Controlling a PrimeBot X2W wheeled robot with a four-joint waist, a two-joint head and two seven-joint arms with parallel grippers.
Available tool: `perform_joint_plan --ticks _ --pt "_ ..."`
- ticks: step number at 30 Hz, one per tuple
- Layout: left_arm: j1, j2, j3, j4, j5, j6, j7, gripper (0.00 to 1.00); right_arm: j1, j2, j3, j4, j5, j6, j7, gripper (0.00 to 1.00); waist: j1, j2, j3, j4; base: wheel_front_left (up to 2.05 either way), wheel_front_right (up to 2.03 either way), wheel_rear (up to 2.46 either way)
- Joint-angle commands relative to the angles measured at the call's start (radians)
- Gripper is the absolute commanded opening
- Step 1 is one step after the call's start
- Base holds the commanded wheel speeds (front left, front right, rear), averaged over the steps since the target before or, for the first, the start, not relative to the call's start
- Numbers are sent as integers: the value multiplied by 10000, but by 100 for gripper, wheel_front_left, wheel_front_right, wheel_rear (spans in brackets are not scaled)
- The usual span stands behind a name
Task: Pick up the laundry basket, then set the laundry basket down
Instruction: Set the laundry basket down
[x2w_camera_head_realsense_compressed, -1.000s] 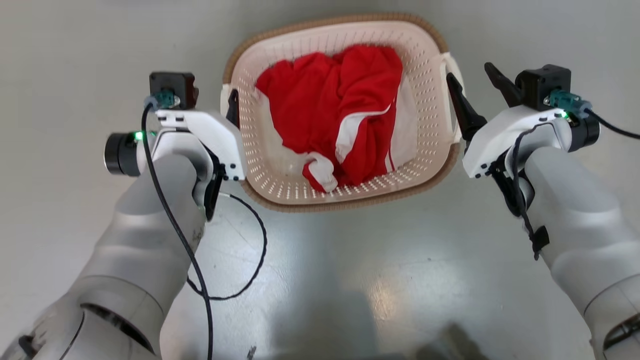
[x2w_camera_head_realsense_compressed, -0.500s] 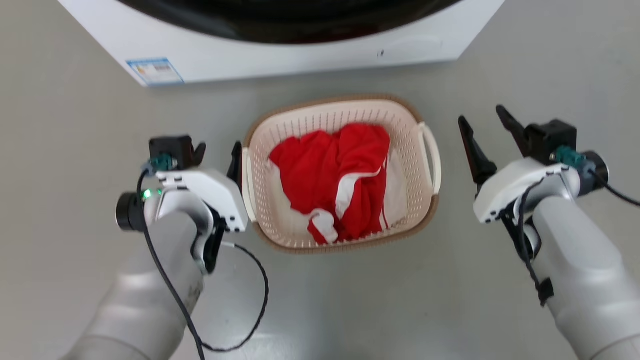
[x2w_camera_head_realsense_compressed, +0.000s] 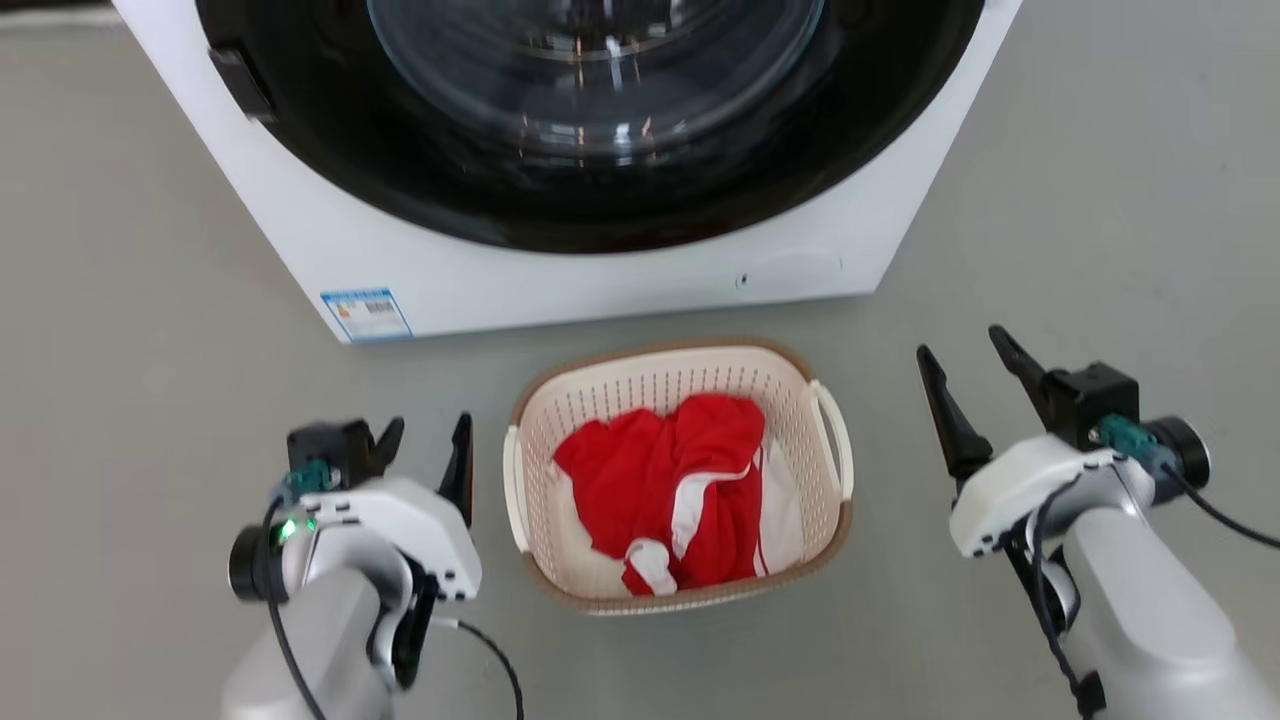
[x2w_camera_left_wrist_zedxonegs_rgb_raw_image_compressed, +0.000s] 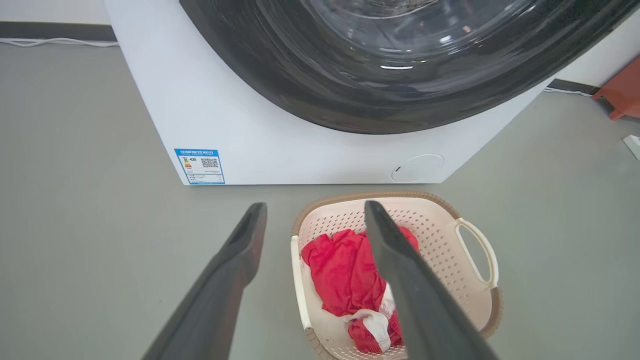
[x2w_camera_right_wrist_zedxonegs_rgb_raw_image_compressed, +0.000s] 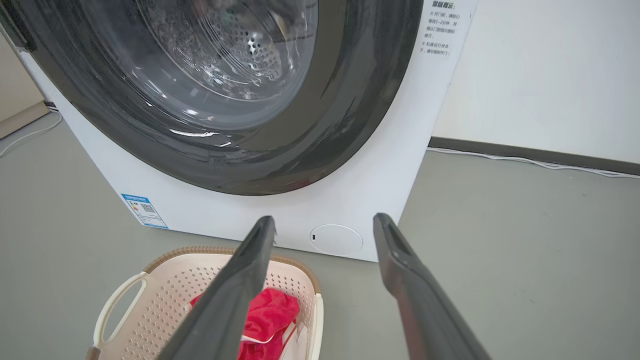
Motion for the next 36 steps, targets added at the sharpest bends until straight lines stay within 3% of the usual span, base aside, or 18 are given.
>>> perform_joint_plan --ticks 1,25,36 --pt "218 289 402 -334 167 -43 -62 100 301 11 56 -327 -52 62 -107 100 1 -1 -520 14 0 0 0" --pt "5030 349 3541 -4487 1691 407 -62 100 3725 20 -925 -2780 -670 62 -107 100 1 -1 -2663 -174 0 0 0" --pt "6083 148 4217 -5122 1887 375 -62 100 4393 160 -1232 -3189 -683 62 -107 100 1 -1 -2932 -178 0 0 0"
